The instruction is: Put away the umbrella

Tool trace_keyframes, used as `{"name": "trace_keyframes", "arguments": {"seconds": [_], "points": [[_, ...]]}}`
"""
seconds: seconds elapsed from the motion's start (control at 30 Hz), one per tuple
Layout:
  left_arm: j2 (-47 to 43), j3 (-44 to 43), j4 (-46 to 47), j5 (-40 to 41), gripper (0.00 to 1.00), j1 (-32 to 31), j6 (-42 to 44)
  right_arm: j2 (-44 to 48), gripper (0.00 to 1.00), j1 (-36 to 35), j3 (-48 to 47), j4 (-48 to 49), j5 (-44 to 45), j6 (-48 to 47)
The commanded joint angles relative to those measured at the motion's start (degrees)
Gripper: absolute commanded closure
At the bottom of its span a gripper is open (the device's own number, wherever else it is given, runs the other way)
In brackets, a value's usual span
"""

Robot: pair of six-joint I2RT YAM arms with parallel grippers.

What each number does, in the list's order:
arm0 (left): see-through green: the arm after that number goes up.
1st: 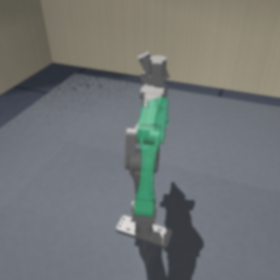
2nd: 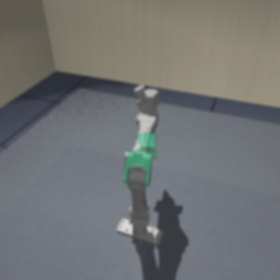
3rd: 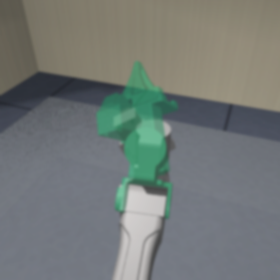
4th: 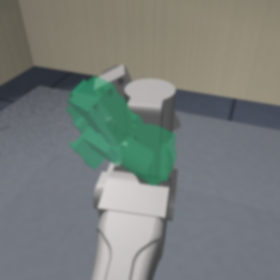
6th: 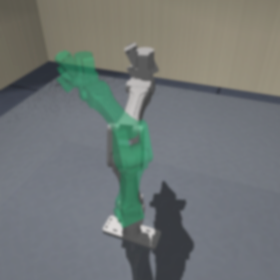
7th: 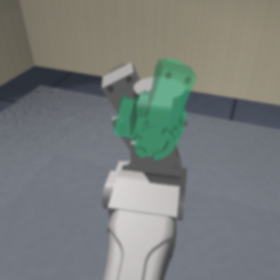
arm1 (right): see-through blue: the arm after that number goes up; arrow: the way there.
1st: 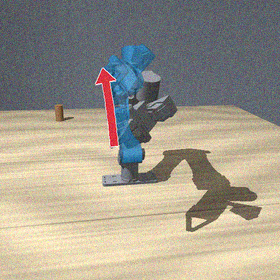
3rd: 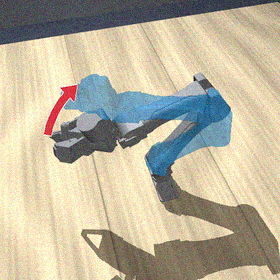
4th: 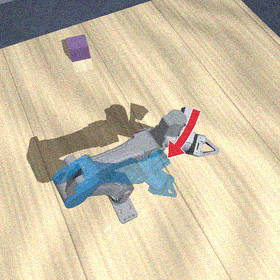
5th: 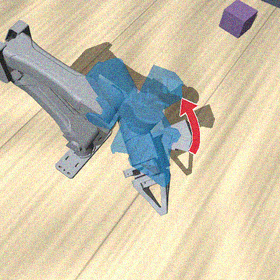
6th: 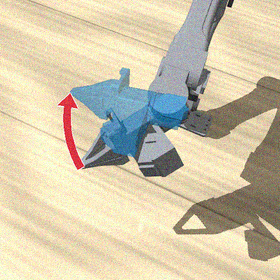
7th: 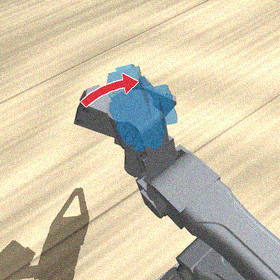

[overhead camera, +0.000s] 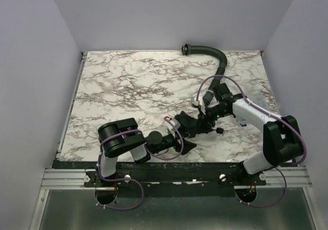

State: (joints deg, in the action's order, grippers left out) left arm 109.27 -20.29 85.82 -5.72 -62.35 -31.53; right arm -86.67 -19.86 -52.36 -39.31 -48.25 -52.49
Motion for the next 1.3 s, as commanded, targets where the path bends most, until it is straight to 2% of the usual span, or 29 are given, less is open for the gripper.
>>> {"name": "trace_keyframes", "arguments": {"seconds": [0.0, 0.13, 0.27, 0.3, 0.37, 0.57, 0.73, 0.93, 1.23, 1.27], "points": [[0.9, -2.5, 5.4, 4.1, 0.23, -0.5, -4.8, -0.8, 0.99, -1.0, -1.9, 1.1, -6.5, 2.7], [1.4, -3.0, 5.4, 4.6, 0.33, -0.5, -7.8, -1.2, 0.99, -1.0, -1.9, 1.6, -6.4, 3.4], [3.4, -4.7, 5.4, 2.5, 0.49, -0.5, -9.0, -1.6, 0.99, -1.0, -2.0, 1.8, -6.3, 4.0], [3.8, -4.7, 5.3, 2.5, 0.5, -0.5, -9.3, -1.7, 0.99, -1.0, -2.0, 1.9, -6.0, 4.0], [3.6, -3.9, 5.4, 2.4, 0.48, -0.5, -9.1, -2.1, 0.99, -0.9, -1.8, 2.1, -4.7, 4.1], [-0.2, 2.4, 5.4, 3.4, 0.3, -0.5, -5.3, -4.9, 0.99, -1.0, -0.7, 2.6, -2.5, 2.3], [2.4, 1.1, 5.5, 5.3, 0.29, -0.5, -10.6, -5.6, 0.99, -1.1, -1.4, 2.8, -3.3, 3.2], [3.4, -2.1, 5.0, 8.1, 0.3, -0.8, -12.1, -5.7, 1.0, -1.3, -1.4, 3.0, -3.7, 4.0], [6.7, -4.2, 3.3, 8.5, 0.64, -0.9, -14.5, -6.5, 0.99, -1.3, -1.5, 2.9, -4.0, 4.1], [6.7, -4.3, 2.9, 8.5, 0.73, -0.9, -14.4, -6.6, 0.99, -1.3, -1.6, 2.7, -3.9, 4.1]]}}
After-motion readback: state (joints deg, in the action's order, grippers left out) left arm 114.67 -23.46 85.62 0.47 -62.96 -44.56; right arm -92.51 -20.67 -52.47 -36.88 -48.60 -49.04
